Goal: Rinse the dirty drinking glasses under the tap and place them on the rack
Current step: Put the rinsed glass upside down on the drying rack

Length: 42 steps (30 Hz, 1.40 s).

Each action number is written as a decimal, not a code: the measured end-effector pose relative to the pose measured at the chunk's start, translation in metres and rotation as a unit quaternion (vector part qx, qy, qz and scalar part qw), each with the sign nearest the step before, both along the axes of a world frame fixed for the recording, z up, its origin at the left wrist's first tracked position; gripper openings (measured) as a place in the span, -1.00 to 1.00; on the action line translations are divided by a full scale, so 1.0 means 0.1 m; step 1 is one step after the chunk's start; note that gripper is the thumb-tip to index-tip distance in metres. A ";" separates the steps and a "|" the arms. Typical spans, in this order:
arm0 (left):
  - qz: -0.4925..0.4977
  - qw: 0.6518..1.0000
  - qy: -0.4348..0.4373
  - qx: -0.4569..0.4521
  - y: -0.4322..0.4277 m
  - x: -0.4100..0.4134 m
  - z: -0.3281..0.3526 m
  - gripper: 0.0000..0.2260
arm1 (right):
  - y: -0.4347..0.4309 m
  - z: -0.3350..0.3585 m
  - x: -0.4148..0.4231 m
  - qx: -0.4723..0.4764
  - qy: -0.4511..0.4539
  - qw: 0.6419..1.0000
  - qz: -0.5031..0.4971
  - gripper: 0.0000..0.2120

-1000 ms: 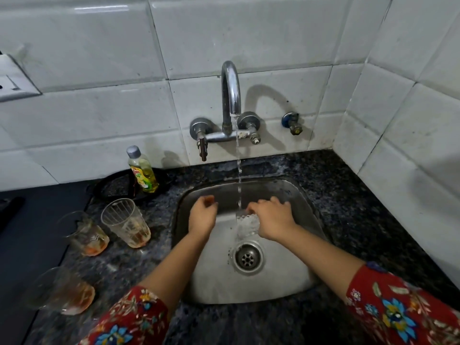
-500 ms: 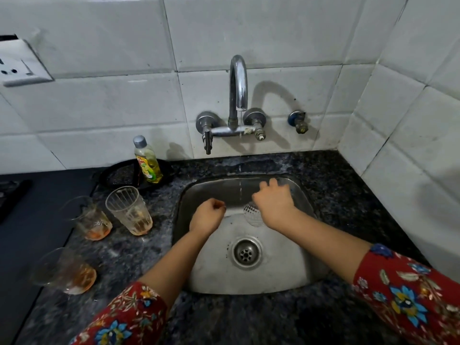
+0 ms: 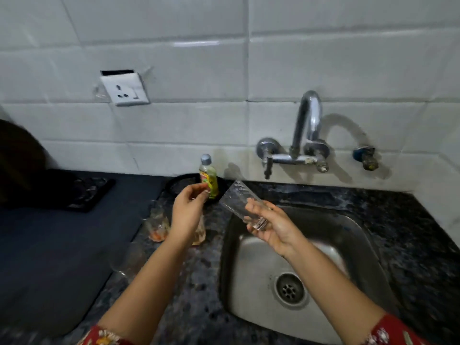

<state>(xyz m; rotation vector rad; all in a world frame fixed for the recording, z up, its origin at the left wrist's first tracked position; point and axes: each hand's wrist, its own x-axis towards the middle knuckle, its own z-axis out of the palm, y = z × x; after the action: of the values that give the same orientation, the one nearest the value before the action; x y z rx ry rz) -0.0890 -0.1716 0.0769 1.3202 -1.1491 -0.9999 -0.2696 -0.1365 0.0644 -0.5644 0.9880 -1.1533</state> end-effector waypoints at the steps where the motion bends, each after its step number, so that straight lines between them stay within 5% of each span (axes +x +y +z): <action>1: 0.012 1.000 0.002 -0.010 -0.04 0.19 0.08 -0.85 | -0.10 0.07 0.21 -0.002 -0.019 1.000 0.002 -0.82; 6: 0.070 0.996 -0.002 -0.050 -0.36 1.32 0.36 -0.86 | -0.59 0.40 1.34 0.015 -0.088 0.996 0.024 -0.83; 17: 0.133 0.990 -0.056 0.002 -1.16 3.81 0.13 -0.86 | -1.75 0.46 3.61 0.082 -0.065 0.995 0.001 -0.89; 22: 0.175 0.982 -0.059 0.046 -1.45 4.64 -0.20 -0.88 | -2.37 0.21 4.35 0.065 0.036 0.997 -0.007 -0.51; 27: 0.215 0.973 -0.050 0.071 -1.63 5.13 -0.49 -0.82 | -2.95 -0.03 4.91 -0.021 0.178 0.984 -0.008 -0.44; 33: 0.217 0.971 -0.045 0.089 -1.88 5.30 -0.71 -0.81 | -3.45 -0.26 5.37 -0.112 0.345 0.932 -0.003 -0.31; 37: 0.220 0.969 -0.055 0.094 -2.01 5.29 -0.82 -0.81 | -3.58 -0.36 5.56 -0.165 0.469 0.867 0.042 -0.32; 42: 0.224 0.966 -0.066 0.114 -2.08 5.30 -0.96 -0.81 | -3.67 -0.46 5.70 -0.208 0.512 0.829 0.085 -0.31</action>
<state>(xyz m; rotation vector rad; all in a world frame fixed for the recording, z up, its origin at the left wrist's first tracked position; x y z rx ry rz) 0.4410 -0.3793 -0.0190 1.7577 -0.7912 -0.7304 0.3009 -0.5030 0.0180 -1.7069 1.5396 -0.8642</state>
